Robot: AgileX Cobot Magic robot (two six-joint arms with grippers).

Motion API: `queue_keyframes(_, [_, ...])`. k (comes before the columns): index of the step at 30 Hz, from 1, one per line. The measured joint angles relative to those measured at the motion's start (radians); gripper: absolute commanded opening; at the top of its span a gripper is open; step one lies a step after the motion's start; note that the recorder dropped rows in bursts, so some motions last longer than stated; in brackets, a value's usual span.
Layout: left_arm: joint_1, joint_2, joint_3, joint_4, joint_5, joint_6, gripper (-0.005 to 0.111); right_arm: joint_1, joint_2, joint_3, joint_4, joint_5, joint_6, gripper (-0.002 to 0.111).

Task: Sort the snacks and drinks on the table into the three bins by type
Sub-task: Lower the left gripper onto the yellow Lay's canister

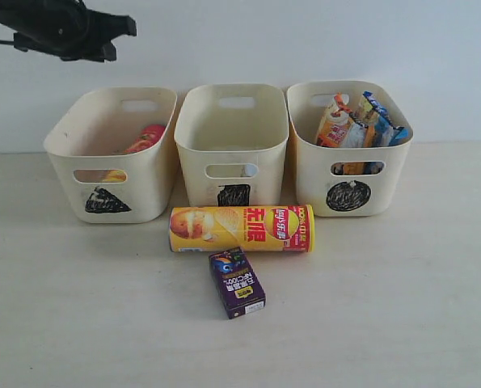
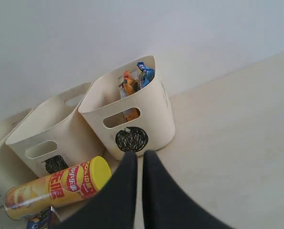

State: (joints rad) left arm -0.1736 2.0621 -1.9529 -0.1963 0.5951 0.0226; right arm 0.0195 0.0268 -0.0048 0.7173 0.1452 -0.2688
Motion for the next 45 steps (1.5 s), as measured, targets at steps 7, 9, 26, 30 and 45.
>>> queue_keyframes(7, [0.000,-0.145,0.057,-0.322,0.113,0.445,0.004,0.000,0.000,0.000,0.000,0.000,-0.002,0.000])
queue_keyframes(9, [0.000,-0.183,0.107,-0.412,0.174,0.641,0.004,0.000,0.000,0.000,0.000,0.000,-0.002,0.000])
queue_keyframes(26, [-0.353,-0.242,0.407,0.042,0.272,0.884,0.004,0.000,0.000,0.000,0.000,0.005,0.000,0.000])
queue_keyframes(30, [-0.410,-0.211,0.408,0.205,0.231,0.752,0.004,0.000,0.000,0.000,0.000,0.005,0.000,0.000])
queue_keyframes(45, [-0.507,-0.047,0.409,0.369,0.128,0.592,0.064,0.000,0.000,0.000,0.000,0.005,0.000,0.000])
